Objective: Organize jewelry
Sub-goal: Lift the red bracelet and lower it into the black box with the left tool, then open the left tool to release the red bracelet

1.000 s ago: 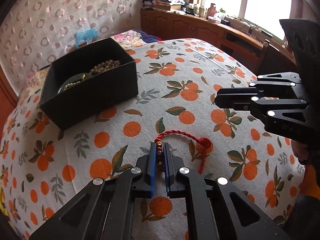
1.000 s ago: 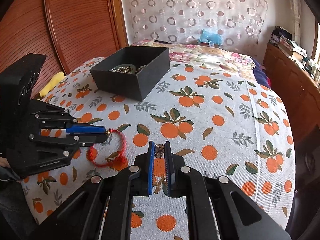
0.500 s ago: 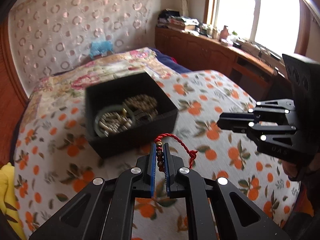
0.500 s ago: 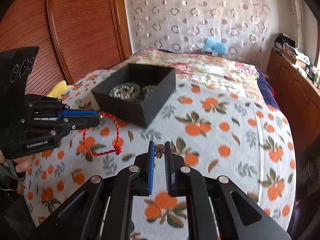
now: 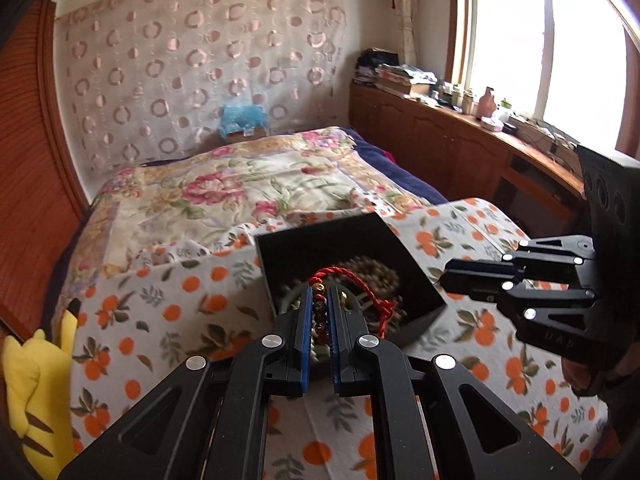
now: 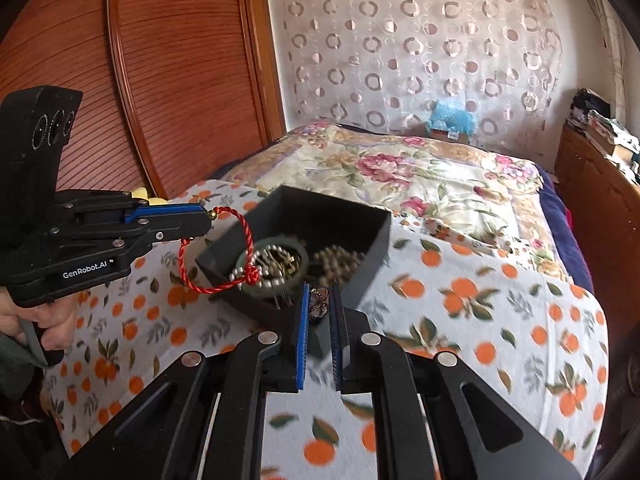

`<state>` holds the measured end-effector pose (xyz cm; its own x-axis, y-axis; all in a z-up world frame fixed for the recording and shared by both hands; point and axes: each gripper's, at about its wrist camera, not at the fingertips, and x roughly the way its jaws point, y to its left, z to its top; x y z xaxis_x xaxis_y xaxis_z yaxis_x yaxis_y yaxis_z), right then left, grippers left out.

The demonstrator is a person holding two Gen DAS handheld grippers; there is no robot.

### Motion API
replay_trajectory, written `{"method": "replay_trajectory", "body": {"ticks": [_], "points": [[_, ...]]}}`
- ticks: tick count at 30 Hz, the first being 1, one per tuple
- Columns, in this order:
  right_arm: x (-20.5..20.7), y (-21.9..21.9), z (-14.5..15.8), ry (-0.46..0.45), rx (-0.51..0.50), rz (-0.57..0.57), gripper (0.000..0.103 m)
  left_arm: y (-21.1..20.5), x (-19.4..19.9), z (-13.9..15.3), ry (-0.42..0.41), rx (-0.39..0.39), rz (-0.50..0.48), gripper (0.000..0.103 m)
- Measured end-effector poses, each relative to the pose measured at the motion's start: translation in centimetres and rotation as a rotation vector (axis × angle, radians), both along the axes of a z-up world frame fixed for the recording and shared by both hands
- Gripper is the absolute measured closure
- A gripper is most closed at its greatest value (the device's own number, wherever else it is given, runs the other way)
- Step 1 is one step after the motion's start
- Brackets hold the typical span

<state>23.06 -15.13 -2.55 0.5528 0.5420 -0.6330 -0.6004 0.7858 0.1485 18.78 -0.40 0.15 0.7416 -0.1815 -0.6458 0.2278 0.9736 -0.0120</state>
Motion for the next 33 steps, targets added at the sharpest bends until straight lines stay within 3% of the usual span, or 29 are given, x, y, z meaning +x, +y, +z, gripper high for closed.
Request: {"method": "replay_trajectory", "body": {"ticks": [12,16,30,32,33], "points": [[1.7,1.8,-0.6,0.0,-0.005,0.006,0.091,1.4,3.1,-0.3,0.006,-0.013,0.048,0.097],[1.7,1.3,-0.8,0.004,0.005,-0.008,0.078,1.5,4.3,-0.9,0.015,-0.016,0.056,0.097],[0.1,-0.4,-0.7,-0.005,0.023,-0.053,0.078,0.0,5.9,-2.1,0.043,0.0,0.06,0.096],[-0.3,-0.8,-0.7,-0.007,0.025,-0.063,0.078,-0.1,5.6,-2.0,0.046,0.003,0.063,0.094],[-0.5,-1.1,-0.6,-0.008,0.026,-0.069,0.078,-0.2,5.4,-2.0,0.045,0.004,0.066,0.086]]}}
